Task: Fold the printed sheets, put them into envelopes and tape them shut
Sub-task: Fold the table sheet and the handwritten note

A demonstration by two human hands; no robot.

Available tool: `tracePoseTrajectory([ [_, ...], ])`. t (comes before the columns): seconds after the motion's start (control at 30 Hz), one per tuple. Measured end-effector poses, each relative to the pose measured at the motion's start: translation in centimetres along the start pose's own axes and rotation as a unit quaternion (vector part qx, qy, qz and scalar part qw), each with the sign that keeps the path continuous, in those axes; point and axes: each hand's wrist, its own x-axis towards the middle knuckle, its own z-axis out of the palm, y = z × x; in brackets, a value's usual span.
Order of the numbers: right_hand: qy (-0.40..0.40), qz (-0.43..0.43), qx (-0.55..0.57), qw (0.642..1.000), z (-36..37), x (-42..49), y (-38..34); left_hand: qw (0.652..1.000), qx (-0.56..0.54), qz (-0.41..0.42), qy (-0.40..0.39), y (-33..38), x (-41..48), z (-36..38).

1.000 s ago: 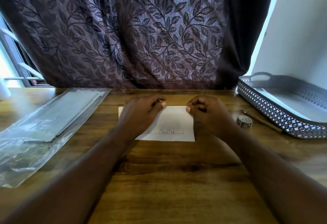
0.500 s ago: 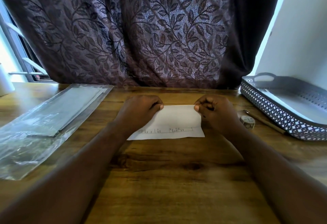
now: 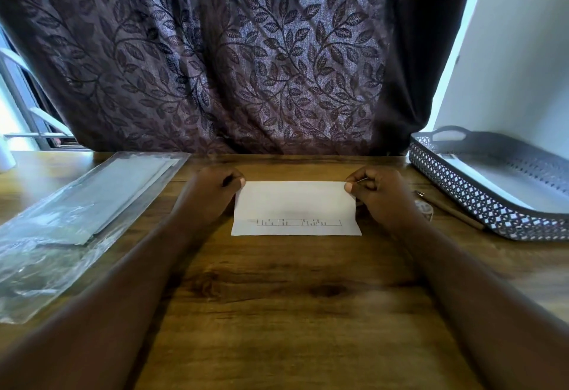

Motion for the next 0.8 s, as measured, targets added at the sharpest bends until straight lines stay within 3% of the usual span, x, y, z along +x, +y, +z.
tracePoseTrajectory([
  [0.2, -0.002, 0.02, 0.001, 1.0, 0.2, -0.1, 0.1, 0.999, -0.026, -0.021, 0.009, 0.4, -0.2, 0.0],
  [0.3, -0.001, 0.031, 0.028, 0.999, 0.2, -0.2, 0.1, 0.991, -0.121, -0.057, 0.02, 0.8, -0.3, 0.2],
  [0.37, -0.002, 0.034, 0.054, 0.998, 0.2, -0.2, 0.1, 0.955, -0.276, -0.108, -0.001, 1.2, -0.6, 0.2],
  [0.47, 0.0, 0.035, 0.094, 0.995, 0.0, -0.3, -0.3, 0.875, -0.45, -0.149, -0.099, 2.0, -1.0, 0.3],
  [0.6, 0.011, 0.034, 0.123, 0.992, -0.2, -0.7, -0.9, 0.86, -0.467, -0.146, -0.143, 1.8, -0.9, 0.3],
  [0.8, -0.017, 0.104, 0.277, 0.955, 0.2, -0.6, -0.9, 0.826, -0.523, -0.185, -0.101, 1.3, -0.7, 0.1],
])
